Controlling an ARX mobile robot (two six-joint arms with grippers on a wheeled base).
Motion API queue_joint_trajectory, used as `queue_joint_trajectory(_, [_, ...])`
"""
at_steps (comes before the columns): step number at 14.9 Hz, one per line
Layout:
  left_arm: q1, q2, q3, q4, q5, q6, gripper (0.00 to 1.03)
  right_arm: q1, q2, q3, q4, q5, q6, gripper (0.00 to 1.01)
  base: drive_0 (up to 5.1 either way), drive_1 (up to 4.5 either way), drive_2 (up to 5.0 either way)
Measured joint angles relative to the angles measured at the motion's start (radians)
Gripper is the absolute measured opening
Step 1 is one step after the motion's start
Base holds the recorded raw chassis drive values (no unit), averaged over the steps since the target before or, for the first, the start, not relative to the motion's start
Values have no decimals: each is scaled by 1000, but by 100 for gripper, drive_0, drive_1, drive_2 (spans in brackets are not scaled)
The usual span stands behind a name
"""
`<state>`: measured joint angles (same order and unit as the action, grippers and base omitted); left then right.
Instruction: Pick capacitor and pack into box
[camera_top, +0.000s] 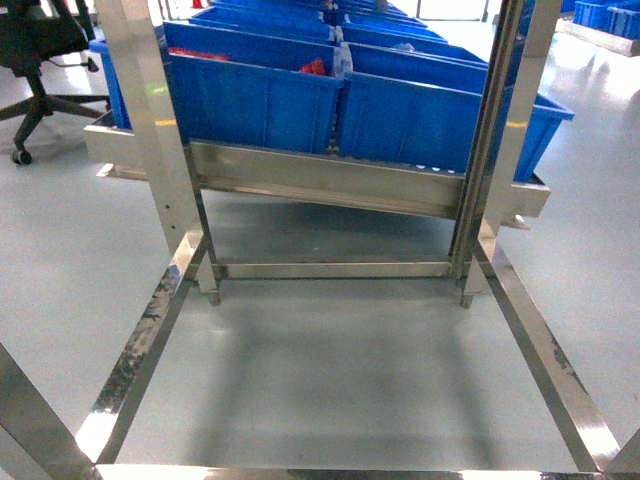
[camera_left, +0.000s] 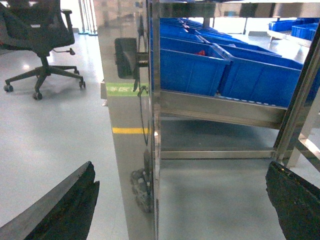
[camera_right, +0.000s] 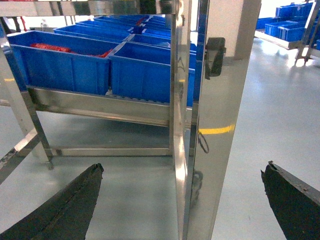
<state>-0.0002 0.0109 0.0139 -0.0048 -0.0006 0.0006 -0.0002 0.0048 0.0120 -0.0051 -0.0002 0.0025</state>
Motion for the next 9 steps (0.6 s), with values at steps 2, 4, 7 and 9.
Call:
queue_joint_trajectory(2, [0, 0, 0, 0, 0, 0, 98, 0, 0, 0, 0, 0, 0, 98, 0, 0, 0])
queue_joint_trajectory(4, [0, 0, 0, 0, 0, 0, 98, 0, 0, 0, 0, 0, 0, 98, 0, 0, 0])
queue_joint_trajectory(7, [0, 0, 0, 0, 0, 0, 98, 0, 0, 0, 0, 0, 0, 98, 0, 0, 0])
queue_joint_trajectory(9, [0, 0, 0, 0, 0, 0, 98, 0, 0, 0, 0, 0, 0, 98, 0, 0, 0])
